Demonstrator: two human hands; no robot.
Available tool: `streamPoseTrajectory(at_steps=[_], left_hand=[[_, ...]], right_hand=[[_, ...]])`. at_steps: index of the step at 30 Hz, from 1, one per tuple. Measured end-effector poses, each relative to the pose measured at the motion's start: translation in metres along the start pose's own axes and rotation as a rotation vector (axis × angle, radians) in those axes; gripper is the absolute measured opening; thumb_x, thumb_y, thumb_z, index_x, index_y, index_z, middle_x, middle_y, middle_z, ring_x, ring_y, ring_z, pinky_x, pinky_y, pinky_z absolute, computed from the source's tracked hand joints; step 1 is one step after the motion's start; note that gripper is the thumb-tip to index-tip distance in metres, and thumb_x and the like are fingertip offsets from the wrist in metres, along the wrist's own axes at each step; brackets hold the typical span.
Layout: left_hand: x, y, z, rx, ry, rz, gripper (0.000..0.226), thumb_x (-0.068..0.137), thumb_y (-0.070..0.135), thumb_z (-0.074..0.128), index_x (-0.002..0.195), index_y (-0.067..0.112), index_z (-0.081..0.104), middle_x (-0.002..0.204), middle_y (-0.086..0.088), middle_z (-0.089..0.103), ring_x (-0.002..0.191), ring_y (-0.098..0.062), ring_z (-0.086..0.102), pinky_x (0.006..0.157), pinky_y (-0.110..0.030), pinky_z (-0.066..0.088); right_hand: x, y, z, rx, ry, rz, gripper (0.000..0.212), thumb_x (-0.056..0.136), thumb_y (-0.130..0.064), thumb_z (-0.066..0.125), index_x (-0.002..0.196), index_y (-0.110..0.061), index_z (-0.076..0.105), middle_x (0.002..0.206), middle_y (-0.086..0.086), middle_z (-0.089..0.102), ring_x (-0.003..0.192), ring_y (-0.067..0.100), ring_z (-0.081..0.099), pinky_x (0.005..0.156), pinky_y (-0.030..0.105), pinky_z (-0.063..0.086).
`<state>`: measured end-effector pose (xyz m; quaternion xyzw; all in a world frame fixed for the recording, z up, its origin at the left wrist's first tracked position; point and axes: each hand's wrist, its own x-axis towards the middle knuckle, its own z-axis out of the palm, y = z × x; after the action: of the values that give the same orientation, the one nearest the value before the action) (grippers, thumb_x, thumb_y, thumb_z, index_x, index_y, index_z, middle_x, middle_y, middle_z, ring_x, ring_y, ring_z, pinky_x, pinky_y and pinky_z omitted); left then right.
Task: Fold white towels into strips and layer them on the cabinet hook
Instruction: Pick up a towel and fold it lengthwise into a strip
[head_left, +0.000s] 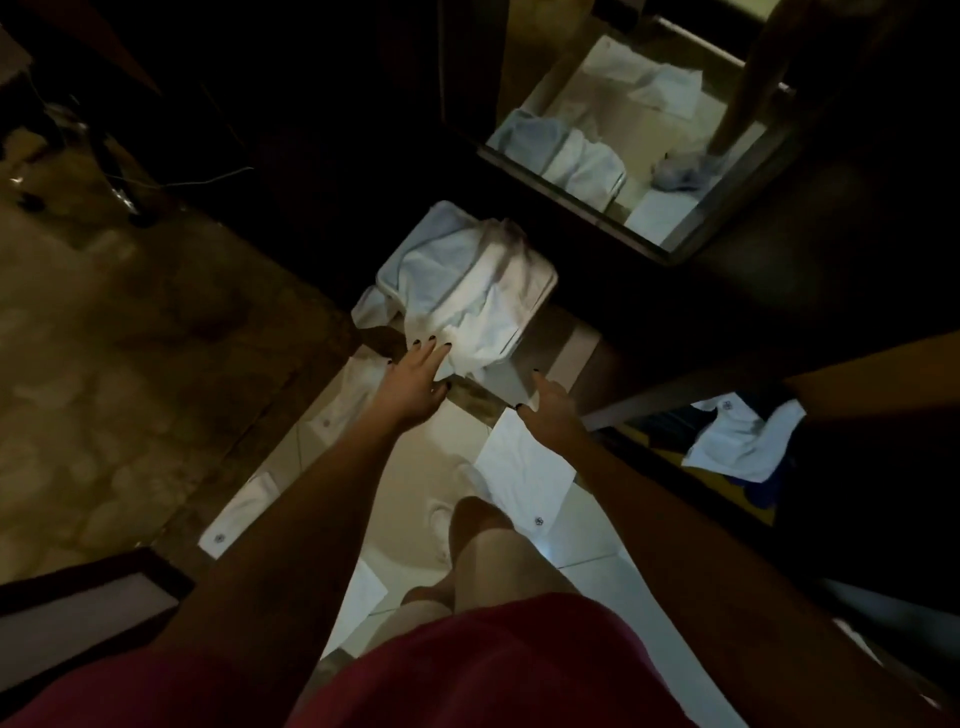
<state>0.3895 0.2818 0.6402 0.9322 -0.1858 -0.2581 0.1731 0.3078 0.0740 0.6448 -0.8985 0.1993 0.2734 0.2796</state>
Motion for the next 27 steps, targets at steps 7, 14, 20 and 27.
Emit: streamPoseTrajectory(at_steps=[7,14,20,27], left_hand=[[0.097,-0.029,-0.022,-0.024,-0.044,0.094,0.062,0.099,0.028,0.052,0.153,0.018,0.025,0.161,-0.008,0.021,0.148,-0.026,0.018,0.116,-0.047,0.025],[0.227,-0.053,-0.014,-0.153,-0.070,0.096,0.051,0.099,0.019,0.050,0.148,0.011,0.036,0.152,-0.013,0.038,0.141,-0.028,0.031,0.113,-0.034,0.025],[0.344,-0.075,0.020,-0.137,-0.116,0.120,0.047,0.099,0.020,0.050,0.145,0.012,0.040,0.146,-0.011,0.045,0.132,-0.029,0.040,0.105,-0.035,0.033],[0.495,-0.123,0.081,-0.118,-0.096,0.006,0.046,0.099,0.021,0.050,0.139,0.000,0.042,0.139,-0.023,0.047,0.128,-0.037,0.044,0.103,-0.038,0.035]], right_hand=[[0.102,-0.032,0.002,0.202,0.011,0.111,0.060,0.095,-0.020,0.056,0.150,-0.013,0.032,0.147,0.016,0.041,0.135,0.035,0.039,0.110,0.048,0.037],[0.228,-0.033,0.011,0.501,0.070,0.347,0.058,0.096,-0.018,0.056,0.150,-0.011,0.034,0.147,0.018,0.044,0.133,0.037,0.043,0.105,0.038,0.037],[0.352,-0.002,0.013,0.484,0.111,0.407,0.055,0.098,-0.022,0.054,0.148,-0.008,0.035,0.146,0.021,0.044,0.133,0.037,0.043,0.106,0.037,0.036],[0.498,0.036,0.032,0.524,0.229,0.382,0.062,0.099,-0.025,0.055,0.153,-0.009,0.027,0.153,0.019,0.031,0.139,0.035,0.033,0.111,0.036,0.030]])
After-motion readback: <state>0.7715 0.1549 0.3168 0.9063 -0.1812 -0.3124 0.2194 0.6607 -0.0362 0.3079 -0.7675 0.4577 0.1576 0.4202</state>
